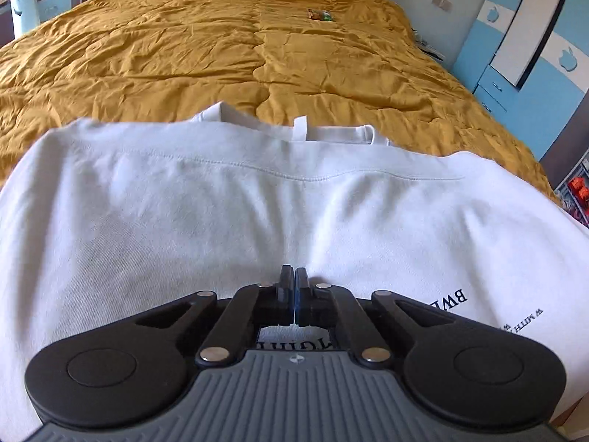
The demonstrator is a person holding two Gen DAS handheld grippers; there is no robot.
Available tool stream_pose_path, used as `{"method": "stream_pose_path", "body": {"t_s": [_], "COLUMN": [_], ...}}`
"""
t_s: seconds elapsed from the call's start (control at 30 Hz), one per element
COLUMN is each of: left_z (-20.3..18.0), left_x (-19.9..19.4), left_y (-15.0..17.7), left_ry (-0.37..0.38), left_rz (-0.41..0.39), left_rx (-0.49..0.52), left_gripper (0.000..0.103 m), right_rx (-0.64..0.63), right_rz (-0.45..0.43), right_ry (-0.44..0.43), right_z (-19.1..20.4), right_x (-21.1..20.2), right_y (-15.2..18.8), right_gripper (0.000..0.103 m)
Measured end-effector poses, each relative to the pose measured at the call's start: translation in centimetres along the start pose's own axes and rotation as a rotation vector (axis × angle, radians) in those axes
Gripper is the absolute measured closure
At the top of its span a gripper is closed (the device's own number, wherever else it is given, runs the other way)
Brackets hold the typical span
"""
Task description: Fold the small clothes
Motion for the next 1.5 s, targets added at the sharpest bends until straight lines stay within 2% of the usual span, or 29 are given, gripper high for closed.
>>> {"method": "stream_pose_path", "body": {"t_s": [0.1, 0.17, 0.23, 0.3, 0.47, 0.57, 0.67, 0.77, 0.87, 1.03, 1.13, 1.27, 1.37, 1.43, 1.5], "left_z": [-0.2, -0.7, -1.3, -1.0, 0.4, 1.2, 4.1, 8.3, 12.1, 17.8, 21.1, 24.0, 25.1, 25.6, 25.9], "left_x": [-3.5, -5.9, -7.2, -7.2, -6.6, -8.3, -11.2, -14.6, -16.9, -19.2, -19.9, -20.9, -21.5, -21.6, -21.7], "left_y": [2.0, 2.8, 3.7, 4.7, 4.7, 3.6, 1.6, -0.1, -0.5, 0.3, 1.1, 2.6, 3.6, 4.1, 4.5], "left_ry": [0.046, 0.121, 0.164, 0.175, 0.197, 0.22, 0.2, 0.11, 0.03, -0.098, -0.137, -0.183, -0.221, -0.227, -0.226], "left_rz": [-0.019, 0.006, 0.059, 0.143, 0.182, 0.132, -0.006, -0.156, -0.224, -0.277, -0.28, -0.286, -0.284, -0.273, -0.269], "left_rx": [0.072, 0.089, 0.142, 0.1, -0.005, -0.036, -0.138, -0.218, -0.257, -0.359, -0.444, -0.51, -0.528, -0.541, -0.555], "left_gripper": [0.103, 0.103, 0.103, 0.103, 0.1, 0.098, 0.087, 0.086, 0.086, 0.086, 0.086, 0.086, 0.086, 0.086, 0.086], "right_rx": [0.024, 0.009, -0.028, -0.058, -0.127, -0.161, -0.205, -0.285, -0.399, -0.566, -0.629, -0.742, -0.858, -1.04, -1.15], "right_rz": [-0.004, -0.01, -0.022, -0.021, -0.011, -0.03, -0.047, -0.055, -0.055, 0.002, 0.05, 0.127, 0.248, 0.374, 0.5], "right_ry": [-0.024, -0.035, -0.033, -0.035, -0.076, -0.116, -0.188, -0.242, -0.297, -0.393, -0.444, -0.498, -0.506, -0.439, -0.381], "right_z": [0.1, 0.6, 1.5, 2.3, 4.5, 6.3, 9.0, 12.2, 15.8, 21.0, 23.7, 26.6, 27.6, 27.1, 25.4], "right_x": [0.2, 0.4, 0.8, 1.3, 1.8, 1.7, 1.5, 1.5, 1.6, 2.4, 3.4, 5.6, 8.2, 10.2, 11.2], "right_y": [-0.6, -1.0, -1.3, -1.3, -1.1, -1.4, -1.5, -0.7, 1.0, 5.4, 8.3, 13.1, 19.1, 25.1, 29.7], "right_gripper": [0.093, 0.093, 0.093, 0.093, 0.094, 0.094, 0.094, 0.094, 0.094, 0.094, 0.094, 0.094, 0.095, 0.095, 0.091]}}
Point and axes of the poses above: each gripper's, at about its wrist camera, not at the fingertips, and x roughly the way its jaws point, z to its left, y to its underside, the point moved 8 cm from there along x, roughly the way its jaws point
